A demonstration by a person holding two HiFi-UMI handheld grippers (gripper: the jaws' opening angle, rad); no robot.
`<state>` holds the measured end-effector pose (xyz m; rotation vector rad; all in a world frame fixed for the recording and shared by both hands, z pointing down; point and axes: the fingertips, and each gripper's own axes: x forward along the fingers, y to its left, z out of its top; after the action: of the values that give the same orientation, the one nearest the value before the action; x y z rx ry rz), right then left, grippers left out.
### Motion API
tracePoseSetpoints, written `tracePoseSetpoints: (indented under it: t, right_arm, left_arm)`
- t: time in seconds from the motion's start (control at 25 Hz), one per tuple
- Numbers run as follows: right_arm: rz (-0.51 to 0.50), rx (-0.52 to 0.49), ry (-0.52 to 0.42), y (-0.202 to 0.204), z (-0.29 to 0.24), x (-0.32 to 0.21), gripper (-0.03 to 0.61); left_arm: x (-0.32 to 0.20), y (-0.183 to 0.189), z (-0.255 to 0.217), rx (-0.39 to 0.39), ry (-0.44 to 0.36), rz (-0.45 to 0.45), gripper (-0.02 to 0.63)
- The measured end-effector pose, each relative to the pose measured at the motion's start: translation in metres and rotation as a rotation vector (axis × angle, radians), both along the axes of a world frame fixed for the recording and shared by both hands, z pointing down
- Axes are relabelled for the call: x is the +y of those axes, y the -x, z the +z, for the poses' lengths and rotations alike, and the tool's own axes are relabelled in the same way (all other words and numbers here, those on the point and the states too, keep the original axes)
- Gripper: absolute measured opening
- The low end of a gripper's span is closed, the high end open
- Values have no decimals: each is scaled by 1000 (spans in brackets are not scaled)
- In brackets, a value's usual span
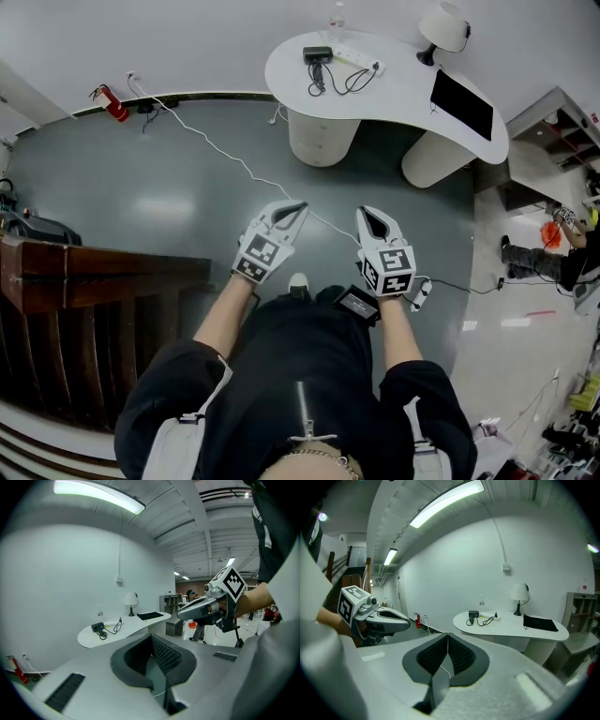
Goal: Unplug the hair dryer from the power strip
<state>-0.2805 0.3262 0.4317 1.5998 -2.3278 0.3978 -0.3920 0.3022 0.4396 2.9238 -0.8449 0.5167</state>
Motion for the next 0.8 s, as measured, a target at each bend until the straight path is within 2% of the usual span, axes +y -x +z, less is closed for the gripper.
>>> tracePoseSetpoints:
  t: [0.32,0.8]
  right_arm:
    - [31,-19,5,2,0,-17,5]
    - [44,-32,15,-12,7,-51,5]
  left_arm:
    - [-19,9,3,-5,8,12,12]
    - [-55,-7,9,-20,11,25,12]
